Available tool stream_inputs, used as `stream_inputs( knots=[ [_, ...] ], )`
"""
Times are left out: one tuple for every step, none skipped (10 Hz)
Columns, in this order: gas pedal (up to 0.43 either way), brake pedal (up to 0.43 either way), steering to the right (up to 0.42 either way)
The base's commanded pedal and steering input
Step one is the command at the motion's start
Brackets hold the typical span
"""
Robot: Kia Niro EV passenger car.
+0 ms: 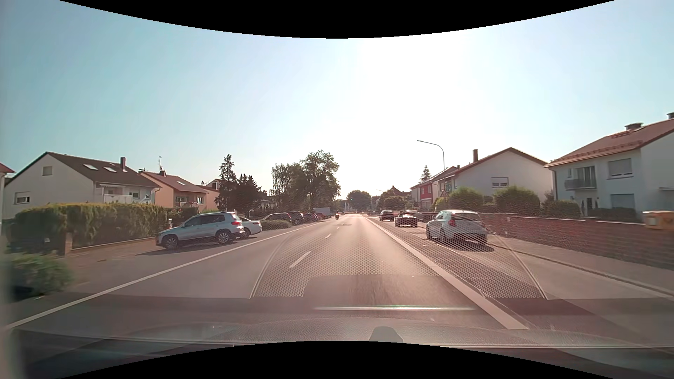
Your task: Follow the waypoints while adhering to traffic rules and regulations
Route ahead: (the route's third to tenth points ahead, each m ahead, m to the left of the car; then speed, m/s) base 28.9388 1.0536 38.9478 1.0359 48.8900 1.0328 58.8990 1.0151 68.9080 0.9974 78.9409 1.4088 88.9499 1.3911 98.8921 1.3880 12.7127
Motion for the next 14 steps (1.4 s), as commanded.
stream_inputs(
  knots=[
    [0.067,0.0,-0.003],
    [0.067,0.0,-0.003],
    [0.067,0.0,-0.003],
    [0.067,0.0,-0.003],
    [0.067,0.0,-0.003],
    [0.067,0.0,-0.003],
    [0.067,0.0,-0.003],
    [0.067,0.0,-0.003],
    [0.067,0.0,-0.003],
    [0.067,0.0,-0.003],
    [0.067,0.0,-0.003],
    [0.059,0.0,-0.003],
    [0.047,0.0,-0.003],
    [0.039,0.0,-0.003]
  ],
)
